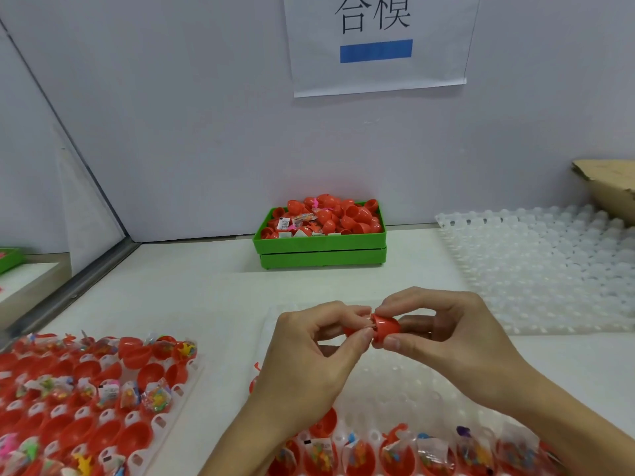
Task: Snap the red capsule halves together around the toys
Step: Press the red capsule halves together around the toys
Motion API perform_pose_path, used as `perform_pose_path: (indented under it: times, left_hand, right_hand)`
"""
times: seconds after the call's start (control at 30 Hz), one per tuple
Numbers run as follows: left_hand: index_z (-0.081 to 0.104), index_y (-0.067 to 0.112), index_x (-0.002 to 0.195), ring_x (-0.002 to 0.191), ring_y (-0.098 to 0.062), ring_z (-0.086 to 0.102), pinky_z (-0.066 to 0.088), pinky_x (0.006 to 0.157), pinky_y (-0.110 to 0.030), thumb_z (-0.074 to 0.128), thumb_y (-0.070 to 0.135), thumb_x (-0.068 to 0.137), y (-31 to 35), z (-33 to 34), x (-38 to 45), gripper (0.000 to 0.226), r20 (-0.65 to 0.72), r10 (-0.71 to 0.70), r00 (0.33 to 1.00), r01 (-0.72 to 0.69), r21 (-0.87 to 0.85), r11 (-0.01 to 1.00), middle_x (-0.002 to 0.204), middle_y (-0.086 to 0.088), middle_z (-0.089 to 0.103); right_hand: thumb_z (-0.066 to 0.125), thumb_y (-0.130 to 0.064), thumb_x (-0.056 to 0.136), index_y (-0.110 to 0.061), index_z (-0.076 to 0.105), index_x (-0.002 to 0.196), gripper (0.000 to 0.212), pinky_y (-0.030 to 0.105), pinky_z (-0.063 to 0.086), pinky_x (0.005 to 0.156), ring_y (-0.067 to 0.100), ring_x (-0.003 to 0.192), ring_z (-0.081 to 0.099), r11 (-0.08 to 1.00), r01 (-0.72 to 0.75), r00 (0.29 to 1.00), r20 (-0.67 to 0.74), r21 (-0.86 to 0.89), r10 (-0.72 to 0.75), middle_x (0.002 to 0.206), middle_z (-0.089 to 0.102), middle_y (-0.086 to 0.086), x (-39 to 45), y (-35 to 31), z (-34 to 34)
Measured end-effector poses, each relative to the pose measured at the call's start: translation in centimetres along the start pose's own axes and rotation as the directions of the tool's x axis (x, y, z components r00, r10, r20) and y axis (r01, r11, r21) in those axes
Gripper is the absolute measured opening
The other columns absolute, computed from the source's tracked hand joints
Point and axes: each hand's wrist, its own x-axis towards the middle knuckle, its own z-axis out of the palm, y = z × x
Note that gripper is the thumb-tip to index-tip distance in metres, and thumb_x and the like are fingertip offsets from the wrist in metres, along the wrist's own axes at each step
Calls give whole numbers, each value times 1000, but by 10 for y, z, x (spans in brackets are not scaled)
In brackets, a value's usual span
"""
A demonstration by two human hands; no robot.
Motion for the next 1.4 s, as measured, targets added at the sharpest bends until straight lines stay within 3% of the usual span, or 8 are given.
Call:
perform_pose_path:
  times: [0.17, 0.3, 0.43, 0.73, 0.93, 1.07, 1.17, 1.4]
  left_hand:
    - [70, 26, 76, 93, 2, 70, 52, 62, -11, 75, 1, 82, 1, 4, -1, 26, -24, -2, 1000, 5, 122, 992, 97, 13, 76]
    - [64, 26, 80, 89, -2, 72, 54, 68, -14, 74, 3, 84, 1, 3, 0, 25, -9, -14, 1000, 15, 111, 994, 91, 11, 77]
    - [72, 17, 75, 100, 3, 68, 61, 72, -25, 72, 2, 85, -1, 4, -1, 18, -29, 13, 1000, -11, 66, 998, 94, 6, 77]
    - [73, 24, 80, 101, 1, 68, 59, 70, -19, 67, 20, 82, 0, 6, -3, 7, -53, 101, 993, -97, 74, 993, 98, 12, 76]
    - [75, 19, 85, 96, -3, 71, 59, 72, -20, 72, 0, 84, 2, 5, -1, 19, -60, 22, 998, -20, 27, 999, 93, 11, 77]
    - [64, 25, 97, 91, -4, 73, 57, 77, -19, 73, 3, 83, 5, 4, 1, 28, -52, -91, 994, 88, -67, 994, 95, 11, 77]
    - [72, 24, 102, 93, -3, 72, 57, 86, -24, 73, 4, 84, 4, 3, 1, 27, -38, -95, 995, 94, -34, 995, 96, 10, 77]
    - [74, 19, 87, 95, -5, 72, 59, 81, -25, 72, 3, 85, 2, 4, 2, 16, -25, -67, 997, 66, -30, 997, 99, 9, 76]
  right_hand:
    - [81, -6, 65, -10, 79, 88, 23, 38, 61, 79, 32, 81, 74, 998, 27, 999, -27, -55, -28, 95, 73, 7, 0, 6, 4]
    - [81, 5, 68, -7, 79, 90, 25, 33, 61, 77, 29, 81, 74, 996, 50, 999, -16, -77, -51, 94, 74, 7, -1, 8, 4]
    - [81, -7, 64, -10, 80, 90, 26, 34, 62, 77, 31, 81, 74, 996, 69, 997, -36, -61, -71, 95, 74, 8, 0, 7, 5]
    - [82, -15, 63, -18, 80, 88, 25, 37, 62, 78, 31, 81, 75, 997, 75, 996, -55, -6, -75, 98, 74, 8, 1, 5, 5]
    - [82, -8, 62, -15, 80, 87, 26, 30, 61, 75, 31, 80, 75, 996, 84, 995, -49, 8, -84, 97, 74, 9, 1, 6, 4]
    - [81, 2, 64, -8, 80, 89, 27, 28, 60, 76, 29, 84, 75, 996, 89, 996, -27, 11, -89, 96, 74, 10, 1, 6, 5]
    - [80, 11, 65, -6, 79, 89, 29, 28, 60, 77, 29, 84, 75, 996, 91, 996, -17, -5, -91, 95, 75, 10, 1, 7, 5]
    - [82, -3, 64, -13, 78, 89, 27, 27, 60, 75, 29, 78, 75, 996, 86, 996, -37, -2, -86, 96, 74, 9, 0, 5, 5]
